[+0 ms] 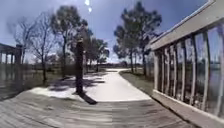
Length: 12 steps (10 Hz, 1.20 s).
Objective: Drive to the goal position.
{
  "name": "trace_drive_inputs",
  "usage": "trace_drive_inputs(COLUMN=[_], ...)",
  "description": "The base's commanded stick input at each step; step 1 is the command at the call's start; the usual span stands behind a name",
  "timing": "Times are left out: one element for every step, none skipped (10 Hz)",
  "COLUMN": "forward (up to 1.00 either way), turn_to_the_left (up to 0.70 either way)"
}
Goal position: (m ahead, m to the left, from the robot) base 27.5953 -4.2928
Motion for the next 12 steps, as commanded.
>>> trace_drive_inputs(forward=[0.70,0.70,0.70,0.70,0.70,0.70,0.70,0.70,0.70,0.70,0.70,0.70], turn_to_the_left=[0.00,0.00,0.00,0.00,0.00,0.00,0.00,0.00,0.00,0.00,0.00,0.00])
